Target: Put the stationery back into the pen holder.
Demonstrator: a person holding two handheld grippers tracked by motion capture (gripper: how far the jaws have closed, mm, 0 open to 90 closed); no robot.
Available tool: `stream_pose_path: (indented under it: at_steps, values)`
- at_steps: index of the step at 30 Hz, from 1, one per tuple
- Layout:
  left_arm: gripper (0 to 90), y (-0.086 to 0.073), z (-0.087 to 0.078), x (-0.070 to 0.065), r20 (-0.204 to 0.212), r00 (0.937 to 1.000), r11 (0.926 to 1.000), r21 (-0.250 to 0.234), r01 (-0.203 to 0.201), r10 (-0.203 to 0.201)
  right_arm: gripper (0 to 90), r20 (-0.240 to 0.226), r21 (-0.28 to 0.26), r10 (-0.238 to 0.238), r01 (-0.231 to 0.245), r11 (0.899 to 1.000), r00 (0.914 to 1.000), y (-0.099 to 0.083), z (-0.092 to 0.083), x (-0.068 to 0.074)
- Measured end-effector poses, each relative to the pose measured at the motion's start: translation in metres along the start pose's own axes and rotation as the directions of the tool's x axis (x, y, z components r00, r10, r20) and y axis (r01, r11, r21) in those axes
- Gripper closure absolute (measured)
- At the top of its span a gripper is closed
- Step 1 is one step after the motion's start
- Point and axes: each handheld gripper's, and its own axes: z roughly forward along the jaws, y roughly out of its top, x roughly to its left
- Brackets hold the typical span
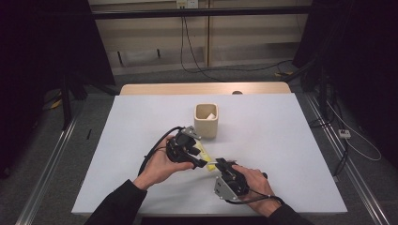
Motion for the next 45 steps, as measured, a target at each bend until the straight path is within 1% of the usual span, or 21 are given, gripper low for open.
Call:
stream_pose_path:
  at_steps: [5, 9, 11, 14, 16, 19, 21, 22, 24, 26, 29, 30, 31, 33, 36, 39, 41, 42, 43, 44, 45]
  values:
    - [18.6, -0.009, -0.005, 0.004, -0.058, 0.9978, 0.9983, -0.051, 0.028, -0.031, 80.7, -0.017, 0.007, 0.084, -0.084, 0.996, 0.9963, -0.005, 0.000, -0.007]
    - [11.5, -0.018, -0.013, 0.006, -0.063, 0.9968, 0.9927, -0.113, 0.042, -0.050, 80.7, -0.021, 0.011, 0.171, -0.171, 0.985, 0.9850, -0.011, 0.000, -0.014]
    - [7.9, -0.024, -0.017, 0.006, -0.088, 0.9949, 0.9912, -0.126, 0.039, -0.050, 80.7, -0.021, 0.009, 0.219, -0.218, 0.976, 0.9756, -0.013, -0.001, -0.018]
    - [7.0, -0.037, -0.022, 0.009, -0.069, 0.9952, 0.9843, -0.167, 0.057, -0.069, 80.7, -0.026, 0.002, 0.278, -0.278, 0.961, 0.9602, -0.015, -0.001, -0.025]
    - [7.0, -0.046, -0.025, 0.011, -0.090, 0.9926, 0.9797, -0.190, 0.064, -0.082, 80.7, -0.030, -0.003, 0.312, -0.313, 0.950, 0.9495, -0.016, -0.001, -0.029]
    - [6.8, -0.059, -0.027, 0.013, -0.115, 0.9882, 0.9772, -0.198, 0.078, -0.102, 80.7, -0.036, -0.022, 0.381, -0.381, 0.924, 0.9240, -0.016, -0.001, -0.035]
    - [6.8, -0.068, -0.028, 0.013, -0.115, 0.9883, 0.9752, -0.209, 0.074, -0.100, 80.7, -0.042, -0.030, 0.404, -0.406, 0.914, 0.9137, -0.017, -0.001, -0.039]
    - [6.8, -0.071, -0.029, 0.013, -0.129, 0.9867, 0.9746, -0.212, 0.071, -0.099, 80.7, -0.044, -0.031, 0.422, -0.424, 0.905, 0.9054, -0.017, -0.001, -0.040]
    - [6.8, -0.077, -0.031, 0.013, -0.141, 0.9838, 0.9712, -0.226, 0.077, -0.111, 80.7, -0.051, -0.034, 0.443, -0.445, 0.895, 0.8950, -0.018, 0.000, -0.042]
    - [6.8, -0.080, -0.032, 0.013, -0.134, 0.9844, 0.9702, -0.228, 0.082, -0.114, 80.7, -0.059, -0.034, 0.469, -0.471, 0.881, 0.8812, -0.018, 0.001, -0.044]
    - [6.8, -0.083, -0.032, 0.011, -0.150, 0.9811, 0.9687, -0.233, 0.085, -0.122, 80.7, -0.067, -0.038, 0.488, -0.491, 0.871, 0.8705, -0.019, 0.001, -0.045]
    - [6.8, -0.084, -0.032, 0.010, -0.156, 0.9799, 0.9670, -0.240, 0.085, -0.125, 80.6, -0.073, -0.042, 0.502, -0.506, 0.862, 0.8616, -0.020, 0.000, -0.046]
    - [6.8, -0.086, -0.033, 0.009, -0.159, 0.9796, 0.9667, -0.242, 0.082, -0.123, 80.6, -0.080, -0.045, 0.523, -0.527, 0.848, 0.8485, -0.021, 0.000, -0.047]
    - [6.8, -0.090, -0.036, 0.006, -0.174, 0.9750, 0.9609, -0.262, 0.089, -0.138, 80.7, -0.085, -0.042, 0.549, -0.554, 0.832, 0.8313, -0.022, 0.001, -0.050]
    - [6.8, -0.098, -0.042, 0.004, -0.218, 0.9646, 0.9576, -0.275, 0.086, -0.149, 80.6, -0.085, -0.032, 0.585, -0.589, 0.807, 0.8064, -0.025, 0.004, -0.053]
    - [6.8, -0.105, -0.049, 0.003, -0.244, 0.9569, 0.9520, -0.295, 0.082, -0.158, 80.7, -0.100, -0.036, 0.626, -0.632, 0.774, 0.7732, -0.028, 0.005, -0.059]
    - [6.8, -0.109, -0.052, 0.002, -0.244, 0.9565, 0.9478, -0.309, 0.079, -0.160, 80.6, -0.102, -0.043, 0.643, -0.649, 0.760, 0.7595, -0.029, 0.004, -0.064]
    - [6.8, -0.112, -0.054, 0.001, -0.237, 0.9591, 0.9468, -0.313, 0.076, -0.155, 80.6, -0.109, -0.055, 0.650, -0.657, 0.752, 0.7521, -0.030, 0.004, -0.067]
    - [6.8, -0.115, -0.054, 0.000, -0.218, 0.9623, 0.9418, -0.325, 0.085, -0.162, 80.6, -0.121, -0.060, 0.663, -0.672, 0.738, 0.7385, -0.030, 0.003, -0.071]
    - [6.7, -0.119, -0.054, -0.001, -0.210, 0.9649, 0.9408, -0.329, 0.083, -0.158, 80.6, -0.124, -0.067, 0.671, -0.681, 0.730, 0.7312, -0.030, 0.003, -0.074]
    - [6.5, -0.123, -0.054, -0.003, -0.212, 0.9641, 0.9401, -0.330, 0.084, -0.160, 80.6, -0.126, -0.071, 0.681, -0.691, 0.719, 0.7214, -0.030, 0.003, -0.078]
